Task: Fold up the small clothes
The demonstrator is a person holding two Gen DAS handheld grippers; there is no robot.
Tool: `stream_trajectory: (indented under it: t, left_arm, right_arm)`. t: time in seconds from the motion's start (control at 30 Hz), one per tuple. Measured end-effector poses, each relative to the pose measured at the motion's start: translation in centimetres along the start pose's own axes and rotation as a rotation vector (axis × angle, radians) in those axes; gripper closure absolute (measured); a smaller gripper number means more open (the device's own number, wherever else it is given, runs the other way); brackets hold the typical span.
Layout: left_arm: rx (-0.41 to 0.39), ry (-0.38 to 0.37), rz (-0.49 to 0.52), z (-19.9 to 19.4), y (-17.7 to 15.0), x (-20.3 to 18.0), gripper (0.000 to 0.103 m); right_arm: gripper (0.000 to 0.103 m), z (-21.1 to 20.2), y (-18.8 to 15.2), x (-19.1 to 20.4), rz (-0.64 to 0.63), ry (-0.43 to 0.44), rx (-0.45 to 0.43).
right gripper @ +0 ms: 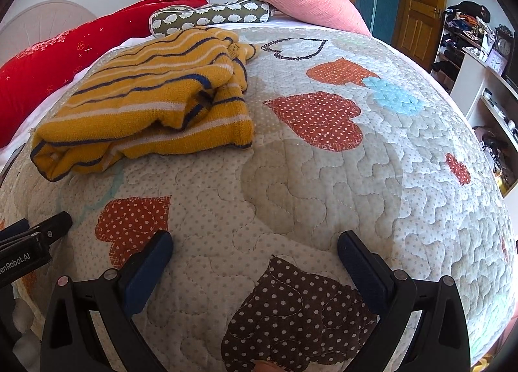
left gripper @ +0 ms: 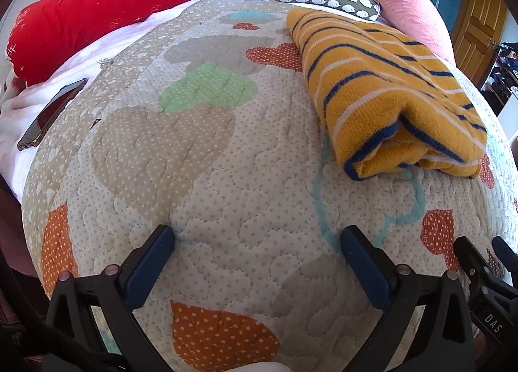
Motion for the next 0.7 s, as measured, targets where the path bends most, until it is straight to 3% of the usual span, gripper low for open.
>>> stream_trajectory:
  t: [0.7]
  left_arm:
    - [-0.023, 0.016, 0.006, -0.35, -0.18, -0.15, 0.0]
  right_arm:
    - [0.0, 0.29, 0.2, 0.01, -0.003, -0.01, 0.003]
Point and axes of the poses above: each gripper's, at about its wrist camera, not at the fingertips, and z roughly the way its jaws point, x to its left, y to its top, the point moved 6 cm from there along z, roughly the way its jaws point, and after that the axes turned 14 degrees about -z, right-handed, at the moved point
